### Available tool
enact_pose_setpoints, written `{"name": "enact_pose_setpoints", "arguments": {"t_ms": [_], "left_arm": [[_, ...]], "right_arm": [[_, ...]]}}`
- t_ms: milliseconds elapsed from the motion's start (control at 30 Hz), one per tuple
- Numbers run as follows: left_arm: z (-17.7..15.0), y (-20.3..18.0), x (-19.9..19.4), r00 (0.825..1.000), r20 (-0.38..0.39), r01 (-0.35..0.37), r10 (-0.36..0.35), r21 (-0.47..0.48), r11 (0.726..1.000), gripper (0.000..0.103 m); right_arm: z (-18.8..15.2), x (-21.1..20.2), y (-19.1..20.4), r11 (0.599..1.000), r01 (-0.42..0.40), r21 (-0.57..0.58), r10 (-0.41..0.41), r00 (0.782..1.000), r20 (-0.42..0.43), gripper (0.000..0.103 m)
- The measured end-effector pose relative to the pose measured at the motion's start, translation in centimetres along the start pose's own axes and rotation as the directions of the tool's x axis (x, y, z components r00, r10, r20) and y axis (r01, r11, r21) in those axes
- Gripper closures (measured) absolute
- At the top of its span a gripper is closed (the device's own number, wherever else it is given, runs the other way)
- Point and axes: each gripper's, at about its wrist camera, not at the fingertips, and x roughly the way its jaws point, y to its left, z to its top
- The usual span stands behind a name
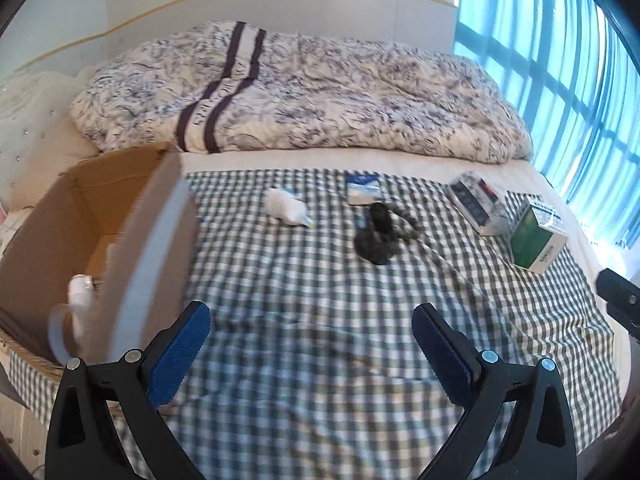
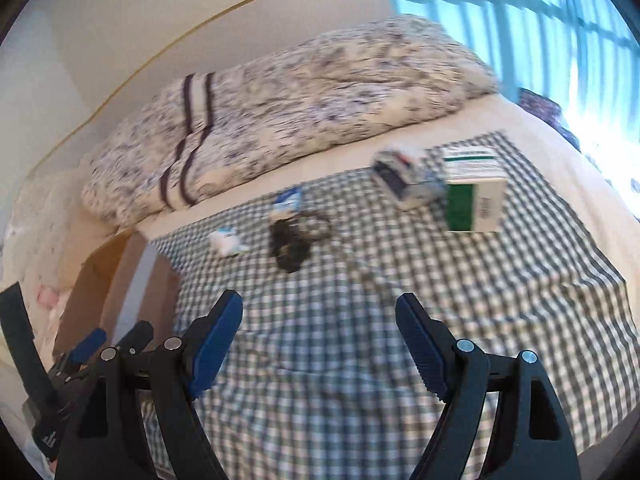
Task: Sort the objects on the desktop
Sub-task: 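Move both tools back toward the medicine box and black cup, then grasp the green-and-white medicine box with the right tool while the left tool grasps the black cup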
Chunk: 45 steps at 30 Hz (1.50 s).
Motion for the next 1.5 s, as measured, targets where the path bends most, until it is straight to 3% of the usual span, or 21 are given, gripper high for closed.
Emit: {"name": "enact_pose_setpoints", "arguments": {"t_ms": [233,333,533,933,1500], "left_arm": [[0.9,-3.6,3.5,0.999,-0.038,0.023,-0.022,0.029,0.999,0.000],[1.4,-4.4,5.2,0.998,-0.052,0.037,-0.036,0.032,0.999,0.000],[2.5,-5.2,9.8,0.993,-0.106,0.052,-0.051,0.004,0.999,0.000],[3.7,-6.5,17.4,0.983,-0.180,0.033,-0.031,0.006,0.999,0.000],[3.7,-6.8,22.5,0.977,-0.214,0.021,-0.025,-0.020,1.000,0.000]], "right_arm": [[1.1,-0.8,-5.5,0.996,0.074,0.057,-0.075,0.997,0.030,0.023],[1.5,-0.3,-7.5,0.992,0.096,0.081,-0.099,0.995,0.034,0.013],[2.4,1.5,-10.4,0.992,0.089,0.089,-0.094,0.994,0.049,0.012],[5.7,8.5,-13.0,0.980,0.197,0.030,-0.197,0.980,0.021,0.012],[6.7,14.1,-14.7,0.948,0.319,0.011,-0.319,0.948,-0.009,0.012]]}}
